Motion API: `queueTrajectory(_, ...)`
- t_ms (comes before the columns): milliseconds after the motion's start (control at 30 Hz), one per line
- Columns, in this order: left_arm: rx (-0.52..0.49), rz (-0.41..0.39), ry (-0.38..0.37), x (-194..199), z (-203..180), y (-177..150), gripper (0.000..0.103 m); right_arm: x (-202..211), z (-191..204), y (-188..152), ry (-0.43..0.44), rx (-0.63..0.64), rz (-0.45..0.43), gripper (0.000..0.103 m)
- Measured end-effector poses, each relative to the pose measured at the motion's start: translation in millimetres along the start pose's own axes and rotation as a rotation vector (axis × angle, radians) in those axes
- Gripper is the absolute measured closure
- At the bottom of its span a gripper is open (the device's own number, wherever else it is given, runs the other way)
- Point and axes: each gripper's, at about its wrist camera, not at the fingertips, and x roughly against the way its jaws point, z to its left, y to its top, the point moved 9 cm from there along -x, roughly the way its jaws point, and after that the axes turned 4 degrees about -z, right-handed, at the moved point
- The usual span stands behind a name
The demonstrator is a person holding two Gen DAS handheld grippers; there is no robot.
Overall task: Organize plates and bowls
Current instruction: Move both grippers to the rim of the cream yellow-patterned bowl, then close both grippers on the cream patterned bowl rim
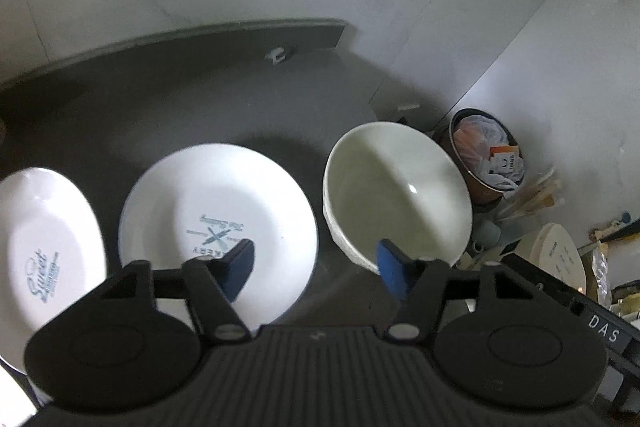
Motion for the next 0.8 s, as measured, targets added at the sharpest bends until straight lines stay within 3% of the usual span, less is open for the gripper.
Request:
queueTrajectory(300, 0.062, 0.036, 0.021, -32, -4, 1, 0.057, -32, -15, 4, 0.032, -0.016, 0.07, 0.058)
queueTrajectory(467, 0.108, 0.058, 0.035, -51, -7, 6, 0.073, -48, -20, 6, 0.043, -0.029, 0.102, 0.068)
queueTrajectory(800, 0.139, 0.072, 0.068, -80, -7, 8, 0.081, -71, -20, 5, 0.065, -0.028, 0.14, 0.072)
